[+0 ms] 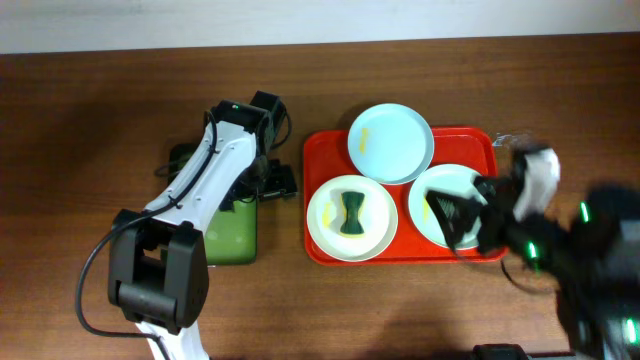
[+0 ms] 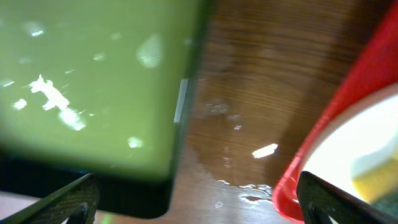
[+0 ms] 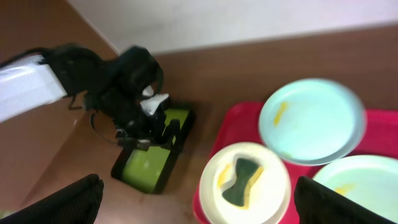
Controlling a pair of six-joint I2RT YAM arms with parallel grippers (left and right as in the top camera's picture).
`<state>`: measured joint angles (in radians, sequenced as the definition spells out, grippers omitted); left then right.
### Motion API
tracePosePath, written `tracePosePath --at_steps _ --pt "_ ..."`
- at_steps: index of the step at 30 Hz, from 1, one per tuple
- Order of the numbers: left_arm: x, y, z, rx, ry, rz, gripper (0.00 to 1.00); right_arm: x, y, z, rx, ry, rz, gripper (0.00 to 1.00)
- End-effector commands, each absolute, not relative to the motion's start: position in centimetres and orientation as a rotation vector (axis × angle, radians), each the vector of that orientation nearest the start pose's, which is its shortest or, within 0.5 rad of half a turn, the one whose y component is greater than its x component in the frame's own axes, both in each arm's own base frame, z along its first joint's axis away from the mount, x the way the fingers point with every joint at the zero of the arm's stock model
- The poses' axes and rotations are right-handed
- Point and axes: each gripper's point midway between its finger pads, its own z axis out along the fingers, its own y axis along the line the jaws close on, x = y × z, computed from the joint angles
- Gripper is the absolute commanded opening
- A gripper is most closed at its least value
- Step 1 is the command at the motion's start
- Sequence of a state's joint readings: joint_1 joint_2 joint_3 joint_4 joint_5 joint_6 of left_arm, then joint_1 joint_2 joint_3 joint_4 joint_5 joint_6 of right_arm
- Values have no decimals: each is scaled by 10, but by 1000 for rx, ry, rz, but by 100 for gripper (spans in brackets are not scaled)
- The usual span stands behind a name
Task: Clean dirty plates on tray and stack at the side
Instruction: 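Grasp the white plate's rim with the right gripper, then scrub the white plate with the left-held sponge while right gripper holds it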
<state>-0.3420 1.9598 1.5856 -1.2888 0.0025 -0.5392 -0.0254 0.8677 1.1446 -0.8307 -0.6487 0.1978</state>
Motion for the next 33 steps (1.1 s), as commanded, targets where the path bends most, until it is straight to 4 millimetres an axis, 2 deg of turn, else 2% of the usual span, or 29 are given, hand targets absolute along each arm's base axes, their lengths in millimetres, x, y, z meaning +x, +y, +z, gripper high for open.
tracePosePath --at_steps 1,2,3,5,8,10,12,13,14,17,19,22,25,29,31,33 --pt "320 -146 82 6 3251 -138 100 278 123 293 -219 2224 1046 63" --pt "318 -150 82 36 3251 -138 100 292 121 261 -156 2345 1029 62" --pt "316 -157 82 69 3245 -139 100 306 113 218 -54 2509 921 58" --pt "315 -166 82 113 3232 -132 99 321 104 151 94 2743 693 48" --pt "323 -180 82 159 3176 -158 96 336 119 96 58 2859 549 48" --pt "326 -186 82 179 3152 -174 98 339 115 61 114 2935 397 48" --pt "327 -187 81 179 3150 -174 89 338 115 46 108 2971 379 44" --pt "328 -187 81 179 3147 -176 79 337 114 44 90 2979 375 41" --pt "329 -188 81 180 3143 -179 76 335 114 43 57 2989 368 41" --pt "328 -188 78 180 3151 -175 80 328 113 35 -11 3010 364 40" --pt "328 -188 78 181 3153 -181 79 325 112 26 -11 3006 364 37" --pt "328 -188 78 181 3152 -181 78 326 113 24 -12 2997 368 36" --pt "327 -189 78 193 3153 -193 71 323 116 13 -27 2980 381 31" --pt "326 -194 79 208 3156 -228 70 323 116 7 -27 2988 380 30" --pt "323 -200 79 221 3160 -268 66 322 120 -4 -23 3005 421 26" --pt "319 -209 80 260 3156 -276 64 324 121 -4 -9 2999 472 20"
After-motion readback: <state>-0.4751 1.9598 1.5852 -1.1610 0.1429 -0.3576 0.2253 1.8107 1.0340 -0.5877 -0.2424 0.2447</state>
